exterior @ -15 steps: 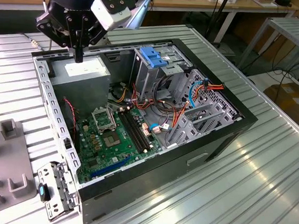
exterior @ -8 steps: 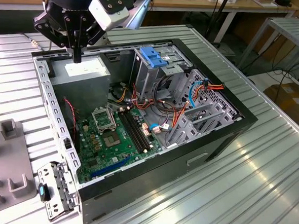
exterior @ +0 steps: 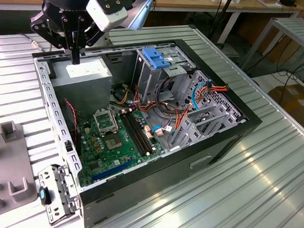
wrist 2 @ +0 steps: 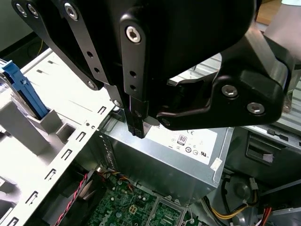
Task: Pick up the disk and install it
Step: 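Reach for the disk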
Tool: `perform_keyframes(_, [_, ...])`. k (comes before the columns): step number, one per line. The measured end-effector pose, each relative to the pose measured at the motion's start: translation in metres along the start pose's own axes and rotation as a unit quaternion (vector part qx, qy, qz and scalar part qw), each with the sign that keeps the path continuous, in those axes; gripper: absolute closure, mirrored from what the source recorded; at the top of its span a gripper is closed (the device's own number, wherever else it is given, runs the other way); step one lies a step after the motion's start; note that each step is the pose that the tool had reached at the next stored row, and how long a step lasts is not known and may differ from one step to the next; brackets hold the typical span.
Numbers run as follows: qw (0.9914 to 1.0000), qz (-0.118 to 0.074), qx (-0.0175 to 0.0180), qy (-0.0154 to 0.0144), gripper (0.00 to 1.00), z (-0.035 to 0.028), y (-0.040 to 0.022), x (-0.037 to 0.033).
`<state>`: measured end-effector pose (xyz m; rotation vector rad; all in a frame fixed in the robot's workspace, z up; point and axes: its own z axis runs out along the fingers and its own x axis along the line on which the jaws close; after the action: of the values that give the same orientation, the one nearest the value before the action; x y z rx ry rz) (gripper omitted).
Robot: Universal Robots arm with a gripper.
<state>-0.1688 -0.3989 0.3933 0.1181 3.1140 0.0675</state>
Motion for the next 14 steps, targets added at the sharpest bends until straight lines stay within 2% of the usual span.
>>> perform_keyframes(6, [1.0, 0.0, 0.0, 0.0, 0.89, -0.0001, -0.0004, 0.0044])
perform_keyframes(14, [1.0, 0.0, 0.0, 0.0, 0.89, -0.0003, -0.0011, 0.0141])
